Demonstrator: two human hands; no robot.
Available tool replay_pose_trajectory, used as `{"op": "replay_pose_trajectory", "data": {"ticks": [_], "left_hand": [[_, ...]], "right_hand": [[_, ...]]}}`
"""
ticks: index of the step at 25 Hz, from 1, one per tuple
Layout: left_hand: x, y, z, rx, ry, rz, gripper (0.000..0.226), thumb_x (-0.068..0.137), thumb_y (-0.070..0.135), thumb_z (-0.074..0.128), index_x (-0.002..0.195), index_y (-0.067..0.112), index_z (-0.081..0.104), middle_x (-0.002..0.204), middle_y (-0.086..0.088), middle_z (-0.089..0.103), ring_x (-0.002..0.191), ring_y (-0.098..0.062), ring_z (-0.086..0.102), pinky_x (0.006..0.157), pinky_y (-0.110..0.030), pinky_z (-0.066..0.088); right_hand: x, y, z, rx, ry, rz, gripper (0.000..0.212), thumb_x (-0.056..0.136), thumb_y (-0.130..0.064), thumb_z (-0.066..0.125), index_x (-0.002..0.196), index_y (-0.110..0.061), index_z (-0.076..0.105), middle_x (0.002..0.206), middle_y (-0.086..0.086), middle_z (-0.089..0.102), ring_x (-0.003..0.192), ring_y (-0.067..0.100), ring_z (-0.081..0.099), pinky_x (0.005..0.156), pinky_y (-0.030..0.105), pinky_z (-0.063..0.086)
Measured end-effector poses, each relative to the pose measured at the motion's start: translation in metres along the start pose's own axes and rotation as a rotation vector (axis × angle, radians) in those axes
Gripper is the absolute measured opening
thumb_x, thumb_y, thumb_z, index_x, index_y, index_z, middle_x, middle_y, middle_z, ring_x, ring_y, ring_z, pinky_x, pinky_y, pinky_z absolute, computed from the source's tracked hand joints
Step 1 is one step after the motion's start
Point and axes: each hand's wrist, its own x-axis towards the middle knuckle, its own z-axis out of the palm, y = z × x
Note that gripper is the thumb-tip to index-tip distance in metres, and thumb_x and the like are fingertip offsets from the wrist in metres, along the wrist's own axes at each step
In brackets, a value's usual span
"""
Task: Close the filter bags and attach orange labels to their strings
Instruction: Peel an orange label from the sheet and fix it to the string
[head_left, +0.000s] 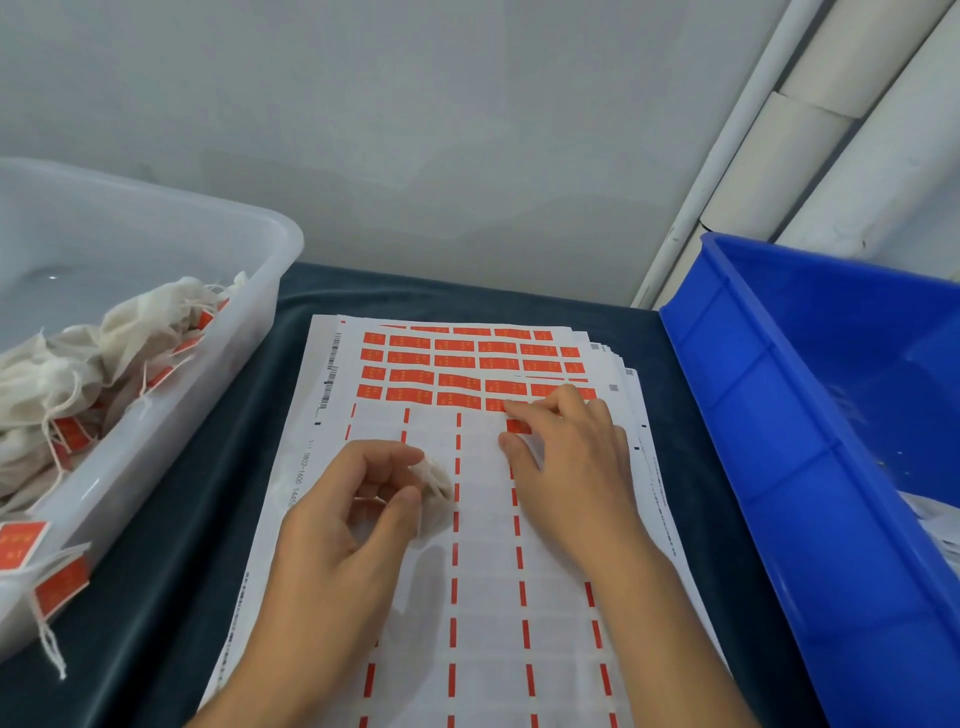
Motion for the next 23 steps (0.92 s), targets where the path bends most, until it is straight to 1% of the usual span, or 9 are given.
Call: {"op": "replay_pose_trajectory", "data": {"ticks": [3,5,7,9,11,13,17,20,23], "left_hand": [[-0.005,0.010,-0.005,0.002,0.034,0.025,0.024,0.097,0.020,0.061,0.107,0.040,0.067,0.099,0.018,0.068,0.095,-0.009,0.068,0.076,-0.022,0.049],[0.000,0.024,-0.004,0.152,0.053,0.122,0.019,0.095,0.035,0.057,0.110,0.045,0.063,0.107,0.023,0.063,0.099,-0.006,0.063,0.078,-0.022,0.050],[0.018,0.036,0.006,0.428,-0.010,0.187,0.025,0.096,0.054,0.048,0.119,0.050,0.055,0.125,0.033,0.049,0.116,0.002,0.052,0.098,-0.022,0.046],[0.040,0.046,0.024,0.732,-0.059,0.164,0.038,0.100,0.062,0.042,0.134,0.048,0.049,0.147,0.027,0.041,0.135,0.000,0.040,0.111,-0.026,0.035],[0.057,0.047,0.045,0.950,-0.108,0.122,0.052,0.099,0.067,0.042,0.145,0.042,0.045,0.157,0.017,0.041,0.144,-0.011,0.040,0.120,-0.038,0.034],[0.065,0.041,0.059,1.093,-0.154,0.075,0.061,0.097,0.071,0.042,0.147,0.036,0.045,0.157,0.010,0.045,0.144,-0.018,0.044,0.121,-0.045,0.035],[0.067,0.029,0.072,1.215,-0.109,0.079,0.067,0.091,0.080,0.041,0.137,0.033,0.054,0.143,0.007,0.057,0.129,-0.020,0.057,0.114,-0.043,0.042],[0.067,0.025,0.076,1.234,-0.073,0.094,0.066,0.090,0.082,0.040,0.128,0.032,0.060,0.134,0.006,0.063,0.121,-0.020,0.061,0.112,-0.043,0.043],[0.067,0.024,0.076,1.229,-0.078,0.111,0.063,0.092,0.080,0.039,0.126,0.031,0.063,0.134,0.004,0.063,0.123,-0.022,0.060,0.114,-0.045,0.042]], "right_hand": [[-0.008,-0.002,0.005,0.001,0.046,-0.003,0.044,0.099,-0.059,0.050,0.140,-0.042,0.057,0.136,-0.022,0.049,0.108,-0.003,0.029,0.097,0.023,0.028],[-0.007,-0.002,0.005,0.058,0.088,0.025,0.042,0.099,-0.057,0.054,0.138,-0.041,0.060,0.135,-0.024,0.052,0.108,-0.003,0.033,0.098,0.022,0.029],[-0.007,-0.002,0.005,0.172,0.132,0.074,0.040,0.100,-0.052,0.057,0.137,-0.039,0.062,0.136,-0.023,0.056,0.113,-0.004,0.041,0.103,0.024,0.036],[-0.008,-0.003,0.004,0.273,0.199,0.129,0.037,0.102,-0.043,0.057,0.138,-0.035,0.064,0.138,-0.018,0.062,0.120,0.000,0.050,0.107,0.031,0.045],[-0.009,-0.004,0.000,0.270,0.228,0.180,0.038,0.103,-0.036,0.057,0.141,-0.033,0.061,0.141,-0.013,0.061,0.127,0.005,0.053,0.108,0.033,0.046],[-0.010,-0.005,-0.002,0.241,0.184,0.222,0.043,0.104,-0.035,0.055,0.146,-0.033,0.055,0.147,-0.011,0.057,0.134,0.010,0.052,0.110,0.034,0.046],[-0.009,-0.006,-0.005,0.213,0.117,0.224,0.045,0.105,-0.035,0.055,0.150,-0.033,0.052,0.149,-0.007,0.057,0.137,0.015,0.052,0.112,0.041,0.047],[-0.009,-0.006,-0.006,0.205,0.125,0.227,0.043,0.103,-0.035,0.059,0.146,-0.033,0.057,0.148,-0.007,0.058,0.136,0.015,0.054,0.111,0.038,0.046],[-0.009,-0.005,-0.007,0.227,0.139,0.229,0.036,0.101,-0.036,0.063,0.137,-0.033,0.065,0.144,-0.009,0.061,0.132,0.013,0.056,0.108,0.034,0.046]]}}
